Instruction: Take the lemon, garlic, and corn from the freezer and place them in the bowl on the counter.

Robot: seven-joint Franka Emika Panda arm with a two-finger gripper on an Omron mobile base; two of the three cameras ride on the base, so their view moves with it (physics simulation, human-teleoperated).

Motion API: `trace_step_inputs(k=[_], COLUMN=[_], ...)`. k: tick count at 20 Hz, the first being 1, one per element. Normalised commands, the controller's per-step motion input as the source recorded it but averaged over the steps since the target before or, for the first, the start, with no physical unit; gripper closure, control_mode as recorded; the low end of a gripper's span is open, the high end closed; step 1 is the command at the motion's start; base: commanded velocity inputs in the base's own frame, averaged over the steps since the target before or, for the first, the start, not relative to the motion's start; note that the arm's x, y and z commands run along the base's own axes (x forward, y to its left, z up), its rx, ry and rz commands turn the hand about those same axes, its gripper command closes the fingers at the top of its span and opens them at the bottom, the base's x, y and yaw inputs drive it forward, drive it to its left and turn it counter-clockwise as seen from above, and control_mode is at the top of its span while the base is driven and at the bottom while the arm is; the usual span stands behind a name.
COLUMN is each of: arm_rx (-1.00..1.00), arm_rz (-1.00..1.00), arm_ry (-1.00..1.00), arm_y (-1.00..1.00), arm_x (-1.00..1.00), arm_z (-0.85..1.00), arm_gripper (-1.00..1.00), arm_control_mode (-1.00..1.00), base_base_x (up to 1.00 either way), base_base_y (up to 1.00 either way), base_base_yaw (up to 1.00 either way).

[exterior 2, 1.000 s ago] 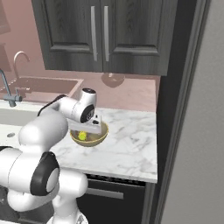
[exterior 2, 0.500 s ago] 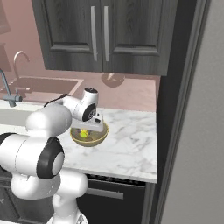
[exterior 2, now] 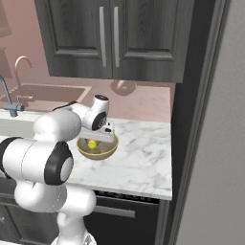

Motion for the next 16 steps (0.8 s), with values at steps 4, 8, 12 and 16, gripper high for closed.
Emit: trace_step_inputs(k=[4,8,12,16], arm_rx=[0.00,0.00,0.00,0.00], arm_rz=[0.00,-0.01,-0.04,-0.05], arm_ry=[0.00,0.00,0.00,0.00], arm_y=[-0.04,-0.09,-0.02,0.00], arm_x=[0.00,-0.03,-0.15,-0.28], arm_z=[-0.12,0.00,0.00,0.05], arm_gripper=[-1.00,-1.00,-1.00,-1.00], arm_control_mode=[-1.00,-1.00,-1.00,-1.00], base_base_x=[0.00,0.00,0.00,0.00], base_base_y=[0.00,0.00,0.00,0.00], base_base_yaw=[0.00,0.00,0.00,0.00])
